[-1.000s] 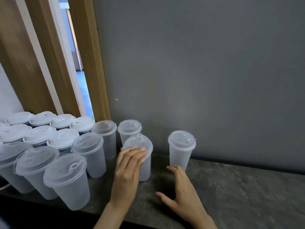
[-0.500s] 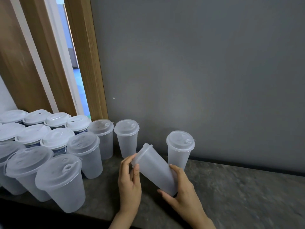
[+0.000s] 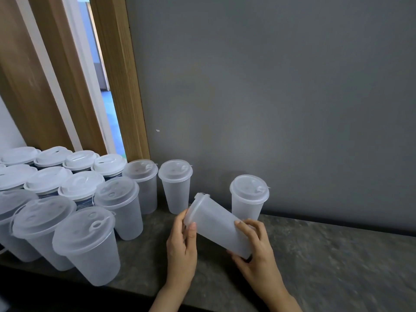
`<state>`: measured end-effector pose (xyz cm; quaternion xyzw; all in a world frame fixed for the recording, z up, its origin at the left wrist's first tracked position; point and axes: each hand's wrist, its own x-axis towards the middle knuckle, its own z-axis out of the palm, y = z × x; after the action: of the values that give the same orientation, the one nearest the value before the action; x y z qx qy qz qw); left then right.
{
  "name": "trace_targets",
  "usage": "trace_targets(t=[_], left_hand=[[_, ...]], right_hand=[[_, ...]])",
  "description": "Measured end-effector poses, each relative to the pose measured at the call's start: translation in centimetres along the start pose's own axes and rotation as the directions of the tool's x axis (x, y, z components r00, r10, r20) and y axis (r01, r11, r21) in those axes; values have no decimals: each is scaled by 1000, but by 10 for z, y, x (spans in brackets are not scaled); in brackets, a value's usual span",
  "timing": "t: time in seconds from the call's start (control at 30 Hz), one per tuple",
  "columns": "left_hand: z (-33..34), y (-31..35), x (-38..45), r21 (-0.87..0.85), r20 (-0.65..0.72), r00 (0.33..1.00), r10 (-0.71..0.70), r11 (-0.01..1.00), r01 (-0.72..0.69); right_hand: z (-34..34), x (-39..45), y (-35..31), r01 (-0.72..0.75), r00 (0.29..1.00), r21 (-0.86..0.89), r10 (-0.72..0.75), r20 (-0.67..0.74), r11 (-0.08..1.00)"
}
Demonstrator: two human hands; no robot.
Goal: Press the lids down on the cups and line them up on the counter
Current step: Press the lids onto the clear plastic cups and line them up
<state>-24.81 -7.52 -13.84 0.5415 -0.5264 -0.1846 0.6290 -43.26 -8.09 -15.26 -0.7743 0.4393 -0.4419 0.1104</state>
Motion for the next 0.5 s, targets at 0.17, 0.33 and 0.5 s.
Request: trace_targets(t=[0.17,0.33,0.5], left_hand=[[-1,-3,1,20,1,1000,1,1000,-1],[-1,-2,3,-13,-13,999,-29,999,29],[0,-5,0,-76,34,996,-79,994,82]], right_hand=[[-1,1,2,3,1000,6,-3,22,1000],[-1,3,-2,-65,995,83,59,75,994],[-1,3,-2,-36,999,29,35,30,999]])
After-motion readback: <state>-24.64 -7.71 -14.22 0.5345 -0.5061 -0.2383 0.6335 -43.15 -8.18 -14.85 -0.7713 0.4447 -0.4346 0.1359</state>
